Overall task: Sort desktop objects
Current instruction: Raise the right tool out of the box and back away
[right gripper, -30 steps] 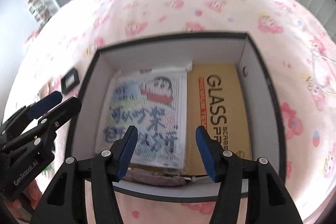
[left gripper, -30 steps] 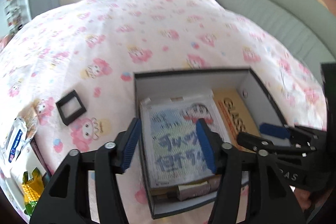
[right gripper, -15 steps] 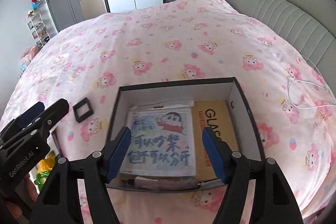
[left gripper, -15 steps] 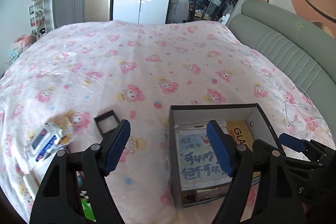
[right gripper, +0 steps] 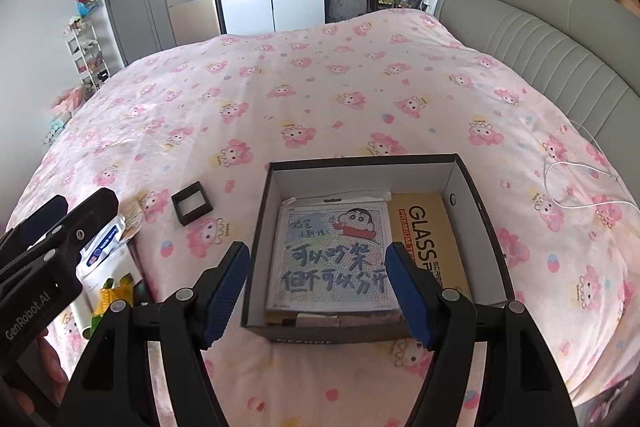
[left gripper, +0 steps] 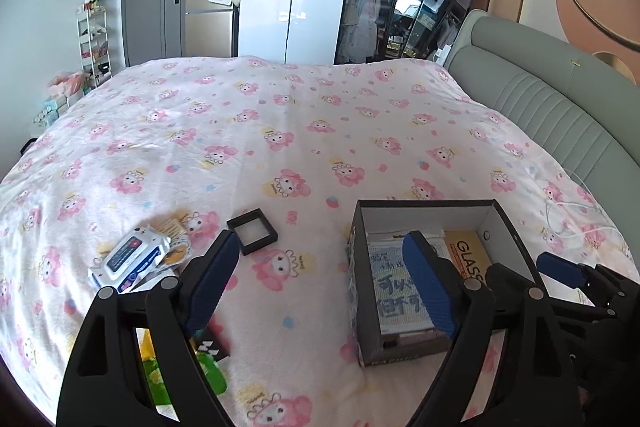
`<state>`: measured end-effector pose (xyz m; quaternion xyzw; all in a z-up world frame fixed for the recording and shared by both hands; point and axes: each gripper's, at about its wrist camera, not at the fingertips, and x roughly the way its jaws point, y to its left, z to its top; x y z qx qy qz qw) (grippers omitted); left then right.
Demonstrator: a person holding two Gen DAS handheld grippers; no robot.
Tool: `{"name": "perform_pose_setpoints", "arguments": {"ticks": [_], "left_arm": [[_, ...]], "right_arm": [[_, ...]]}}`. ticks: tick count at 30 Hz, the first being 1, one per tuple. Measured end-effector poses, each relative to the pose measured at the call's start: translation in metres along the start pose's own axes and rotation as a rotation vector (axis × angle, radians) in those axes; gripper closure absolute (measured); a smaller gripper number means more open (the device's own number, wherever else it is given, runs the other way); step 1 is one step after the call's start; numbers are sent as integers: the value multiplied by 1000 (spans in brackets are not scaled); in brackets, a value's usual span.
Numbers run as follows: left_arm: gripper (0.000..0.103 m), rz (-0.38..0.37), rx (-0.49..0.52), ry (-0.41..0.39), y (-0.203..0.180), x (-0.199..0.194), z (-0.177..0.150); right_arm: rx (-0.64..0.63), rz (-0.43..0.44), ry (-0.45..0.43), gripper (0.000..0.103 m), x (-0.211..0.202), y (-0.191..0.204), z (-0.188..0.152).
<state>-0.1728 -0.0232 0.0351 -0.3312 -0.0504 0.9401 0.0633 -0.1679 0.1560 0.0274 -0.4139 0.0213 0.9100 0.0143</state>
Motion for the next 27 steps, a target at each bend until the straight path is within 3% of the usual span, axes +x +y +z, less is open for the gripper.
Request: {"name": "perform_pose_setpoints", "arguments": {"ticks": [17, 27], "left_arm": [[18, 41, -4, -13, 17, -98, -67], [18, 74, -35, 10, 31, -128, -110]], "right_arm": [[-45, 101, -68, 35, -75, 26, -68], [-95, 165, -31, 35, -80, 44, -102]]}}
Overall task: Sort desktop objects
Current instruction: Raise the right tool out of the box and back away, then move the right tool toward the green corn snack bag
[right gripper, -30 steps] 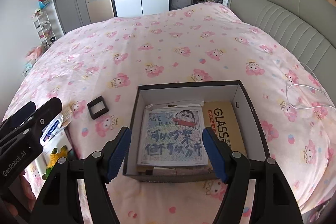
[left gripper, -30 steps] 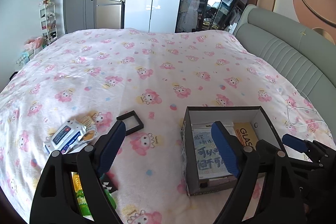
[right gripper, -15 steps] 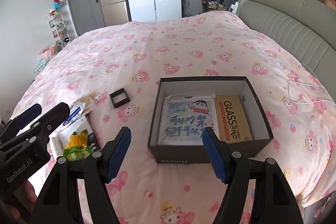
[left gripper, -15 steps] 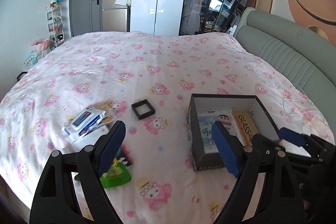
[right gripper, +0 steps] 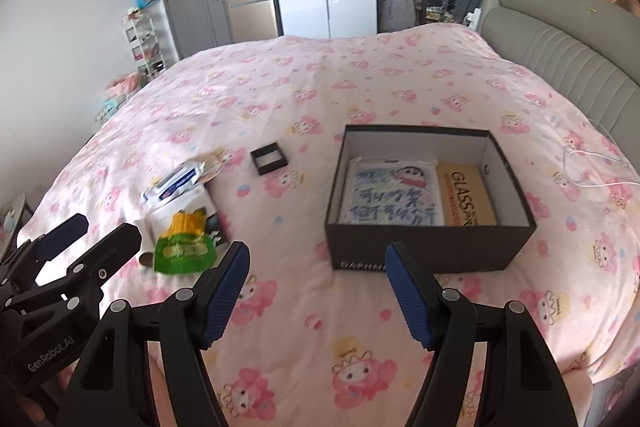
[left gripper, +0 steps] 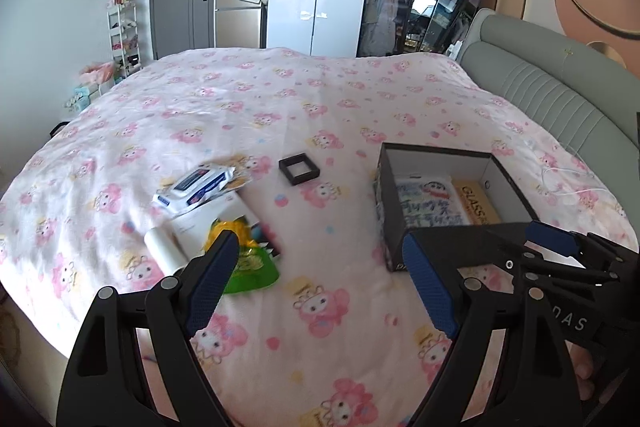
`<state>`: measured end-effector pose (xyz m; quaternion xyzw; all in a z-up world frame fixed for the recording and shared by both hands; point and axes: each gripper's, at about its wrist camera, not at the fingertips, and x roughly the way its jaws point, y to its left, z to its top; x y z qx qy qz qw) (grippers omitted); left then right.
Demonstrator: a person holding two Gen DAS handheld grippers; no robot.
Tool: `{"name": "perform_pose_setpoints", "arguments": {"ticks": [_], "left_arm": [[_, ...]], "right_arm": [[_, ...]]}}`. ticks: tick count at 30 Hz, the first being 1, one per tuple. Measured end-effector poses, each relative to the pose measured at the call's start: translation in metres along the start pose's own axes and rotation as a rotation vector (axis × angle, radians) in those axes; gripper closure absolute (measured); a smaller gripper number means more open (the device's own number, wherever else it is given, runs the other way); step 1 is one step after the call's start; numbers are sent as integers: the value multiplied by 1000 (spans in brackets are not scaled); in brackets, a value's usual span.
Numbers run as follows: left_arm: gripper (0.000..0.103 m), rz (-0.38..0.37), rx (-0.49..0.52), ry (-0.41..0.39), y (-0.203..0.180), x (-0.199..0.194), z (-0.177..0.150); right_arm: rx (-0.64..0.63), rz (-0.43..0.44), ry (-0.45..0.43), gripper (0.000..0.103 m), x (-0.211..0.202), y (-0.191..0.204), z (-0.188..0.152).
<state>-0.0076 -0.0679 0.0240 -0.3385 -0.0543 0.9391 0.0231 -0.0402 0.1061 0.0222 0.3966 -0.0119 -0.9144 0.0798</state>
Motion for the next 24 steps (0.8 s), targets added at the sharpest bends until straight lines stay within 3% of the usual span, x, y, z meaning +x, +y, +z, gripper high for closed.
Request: {"name": "perform_pose_setpoints", "arguments": {"ticks": [10, 20, 24], "left_arm": [[18, 33, -72, 26, 34, 4, -22], [21, 96, -227, 115, 100, 54, -53], [29, 112, -305, 136, 131, 78, -59]], "right_arm": [[-85, 90, 34, 35, 20, 37, -14], [-199, 149, 147, 35, 85, 76, -27], [-242, 158, 186, 39, 113, 90, -29]]}}
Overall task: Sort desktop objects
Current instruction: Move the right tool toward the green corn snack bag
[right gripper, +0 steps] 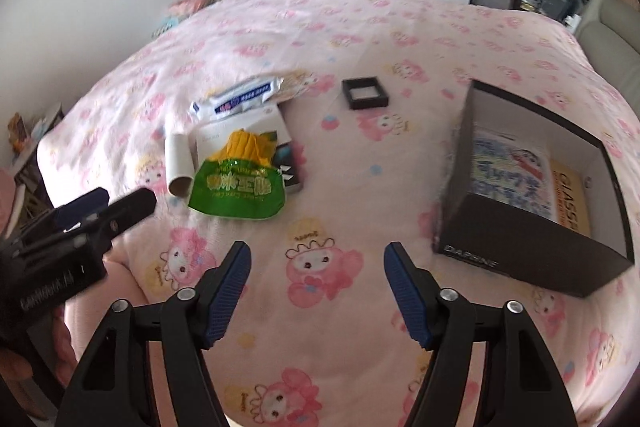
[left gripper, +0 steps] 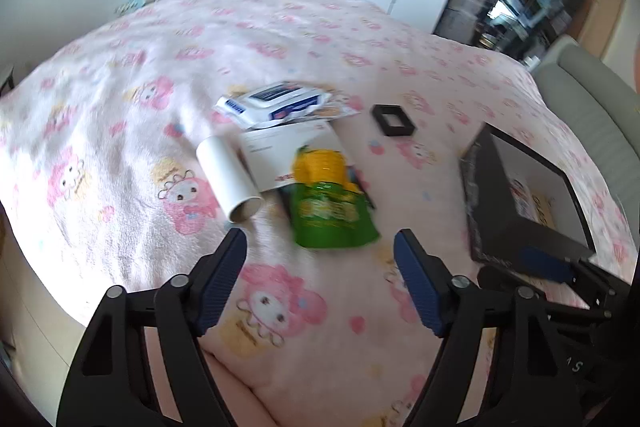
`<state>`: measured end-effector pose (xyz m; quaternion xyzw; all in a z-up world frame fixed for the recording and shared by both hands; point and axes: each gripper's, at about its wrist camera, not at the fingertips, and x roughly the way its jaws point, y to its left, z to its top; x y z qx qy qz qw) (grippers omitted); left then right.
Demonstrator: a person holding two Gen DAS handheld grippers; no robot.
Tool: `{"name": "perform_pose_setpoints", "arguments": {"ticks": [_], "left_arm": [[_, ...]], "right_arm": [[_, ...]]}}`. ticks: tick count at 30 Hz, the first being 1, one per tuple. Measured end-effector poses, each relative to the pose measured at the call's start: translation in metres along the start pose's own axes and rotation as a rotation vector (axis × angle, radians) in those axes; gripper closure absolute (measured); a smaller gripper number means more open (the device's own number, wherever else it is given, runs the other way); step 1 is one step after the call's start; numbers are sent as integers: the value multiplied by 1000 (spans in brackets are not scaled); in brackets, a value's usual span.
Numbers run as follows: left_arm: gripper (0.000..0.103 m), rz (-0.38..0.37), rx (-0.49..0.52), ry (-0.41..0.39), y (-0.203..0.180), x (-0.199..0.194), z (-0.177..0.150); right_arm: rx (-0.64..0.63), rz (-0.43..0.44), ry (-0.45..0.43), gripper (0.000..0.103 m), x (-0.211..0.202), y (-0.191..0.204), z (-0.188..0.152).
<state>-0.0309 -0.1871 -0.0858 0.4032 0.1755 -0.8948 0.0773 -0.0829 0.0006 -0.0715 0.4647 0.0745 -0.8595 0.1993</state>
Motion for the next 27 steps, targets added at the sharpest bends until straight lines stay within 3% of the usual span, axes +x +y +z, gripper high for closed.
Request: {"name": "perform_pose_setpoints", "arguments": {"ticks": [4, 10, 14, 20, 27], "left_arm": [[38, 13, -53, 7, 22, 25, 9], [47, 8, -108, 7, 43, 60, 34], [50, -60, -159, 53, 51, 87, 51], [50, -176, -108, 108, 32, 104, 38], [50, -172, -44, 166, 14, 117, 22]], "right_arm": [[-25, 3, 35, 50, 29, 7, 13], [-53, 23, 53, 56, 67, 20, 45], [-39, 12, 75, 57, 100, 23, 65], [7, -40, 137, 57, 147, 9, 72], [36, -45, 211, 57, 171, -5, 61]]}}
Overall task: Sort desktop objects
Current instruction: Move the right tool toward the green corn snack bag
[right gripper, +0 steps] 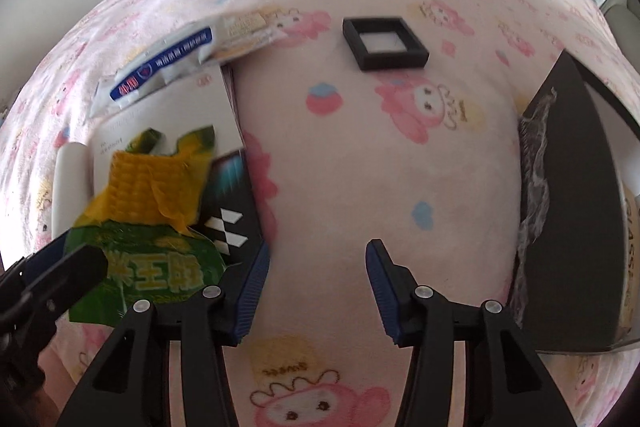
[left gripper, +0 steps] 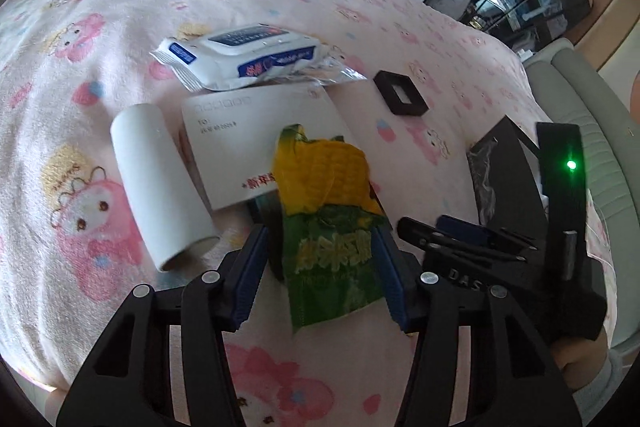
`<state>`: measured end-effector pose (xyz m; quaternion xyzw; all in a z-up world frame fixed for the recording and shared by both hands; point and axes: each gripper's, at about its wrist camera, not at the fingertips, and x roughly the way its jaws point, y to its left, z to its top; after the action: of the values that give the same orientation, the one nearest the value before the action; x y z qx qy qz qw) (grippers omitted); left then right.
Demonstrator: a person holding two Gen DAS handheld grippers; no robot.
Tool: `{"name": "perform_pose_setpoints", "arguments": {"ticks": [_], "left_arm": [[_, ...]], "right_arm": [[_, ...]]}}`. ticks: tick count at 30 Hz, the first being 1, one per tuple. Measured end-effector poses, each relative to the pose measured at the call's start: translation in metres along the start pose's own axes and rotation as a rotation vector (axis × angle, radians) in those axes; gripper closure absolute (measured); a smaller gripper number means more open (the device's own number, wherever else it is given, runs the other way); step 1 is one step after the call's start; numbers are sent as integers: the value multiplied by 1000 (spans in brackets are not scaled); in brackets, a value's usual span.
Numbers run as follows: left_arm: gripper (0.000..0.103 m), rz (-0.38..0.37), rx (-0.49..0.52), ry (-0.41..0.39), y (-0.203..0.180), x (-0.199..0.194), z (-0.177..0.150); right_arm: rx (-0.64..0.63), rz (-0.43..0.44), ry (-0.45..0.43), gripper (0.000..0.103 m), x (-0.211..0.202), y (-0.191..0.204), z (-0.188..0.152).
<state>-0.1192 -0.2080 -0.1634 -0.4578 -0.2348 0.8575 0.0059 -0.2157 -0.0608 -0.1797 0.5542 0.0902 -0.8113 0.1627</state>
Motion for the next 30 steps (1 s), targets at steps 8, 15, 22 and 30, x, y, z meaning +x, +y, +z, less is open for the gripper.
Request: {"name": "perform_pose_setpoints", "arguments": {"ticks": [8, 15, 22, 30], "left_arm": [[47, 110, 0, 79, 6, 22, -7], [55, 239, 5, -68, 10, -1, 0], [57, 133, 29, -167, -1, -34, -4], [69, 160, 183, -211, -39, -37, -11]], "right_arm": [[-12, 83, 24, 57, 1, 6, -8], [-27, 131, 62, 56, 2, 13, -28], [29, 122, 38, 57, -9, 0, -38], [119, 41, -53, 57, -36, -35, -37]]}}
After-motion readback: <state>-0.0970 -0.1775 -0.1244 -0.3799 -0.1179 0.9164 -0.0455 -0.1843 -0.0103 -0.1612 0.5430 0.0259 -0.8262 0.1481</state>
